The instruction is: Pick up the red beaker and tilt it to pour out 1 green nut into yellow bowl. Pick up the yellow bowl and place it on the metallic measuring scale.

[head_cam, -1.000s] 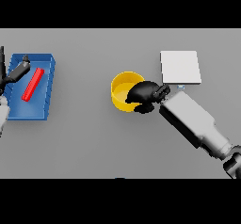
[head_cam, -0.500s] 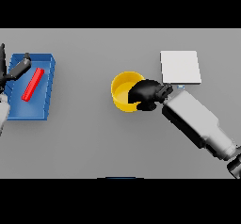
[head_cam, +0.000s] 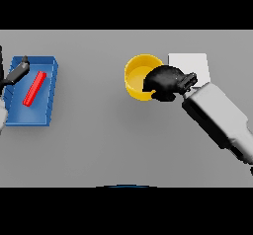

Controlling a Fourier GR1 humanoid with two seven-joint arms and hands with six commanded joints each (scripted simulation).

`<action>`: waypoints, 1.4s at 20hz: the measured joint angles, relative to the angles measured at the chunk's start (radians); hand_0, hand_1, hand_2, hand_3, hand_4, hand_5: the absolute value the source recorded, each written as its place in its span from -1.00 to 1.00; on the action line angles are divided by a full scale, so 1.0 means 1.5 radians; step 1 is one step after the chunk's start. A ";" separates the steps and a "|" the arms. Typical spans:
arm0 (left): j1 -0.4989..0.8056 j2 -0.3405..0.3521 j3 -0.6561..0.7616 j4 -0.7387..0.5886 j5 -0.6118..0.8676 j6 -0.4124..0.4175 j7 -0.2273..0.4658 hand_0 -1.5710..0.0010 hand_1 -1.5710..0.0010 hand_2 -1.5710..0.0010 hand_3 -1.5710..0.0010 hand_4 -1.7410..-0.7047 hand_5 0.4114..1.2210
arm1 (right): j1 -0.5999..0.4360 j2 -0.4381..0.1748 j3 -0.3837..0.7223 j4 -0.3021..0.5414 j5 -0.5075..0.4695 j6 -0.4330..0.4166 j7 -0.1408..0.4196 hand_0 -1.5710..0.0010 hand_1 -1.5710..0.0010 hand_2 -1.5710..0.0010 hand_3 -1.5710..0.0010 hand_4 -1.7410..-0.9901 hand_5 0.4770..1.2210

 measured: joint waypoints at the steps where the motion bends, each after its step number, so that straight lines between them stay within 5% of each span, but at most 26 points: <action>1: -0.005 0.002 0.005 -0.001 0.005 -0.002 -0.001 1.00 1.00 1.00 1.00 0.92 -0.29 | 0.003 -0.005 -0.005 0.000 -0.002 -0.004 0.000 -1.00 -1.00 -0.83 -0.75 -1.00 1.00; 8: -0.005 0.002 0.000 -0.003 -0.002 -0.003 0.015 1.00 1.00 1.00 1.00 0.92 -0.27 | -0.004 -0.057 -0.065 0.041 -0.002 -0.047 0.006 -1.00 -1.00 -0.94 -0.55 -1.00 1.00; 14: 0.000 0.004 0.002 -0.021 0.002 -0.006 0.022 1.00 1.00 1.00 1.00 0.95 -0.30 | -0.025 -0.084 -0.103 0.148 0.010 -0.111 -0.028 -1.00 -1.00 -0.92 -0.49 -1.00 1.00; 22: 0.009 0.005 0.003 -0.019 -0.001 -0.005 0.028 1.00 1.00 1.00 1.00 0.97 -0.33 | -0.031 -0.068 -0.122 0.312 0.033 -0.198 -0.065 -1.00 -1.00 -0.78 -0.73 -1.00 1.00; 28: 0.002 0.009 0.005 -0.012 -0.003 -0.005 0.018 1.00 1.00 1.00 1.00 0.96 -0.35 | -0.037 -0.050 -0.133 0.374 0.029 -0.228 -0.096 -1.00 -1.00 -0.71 -0.79 -1.00 1.00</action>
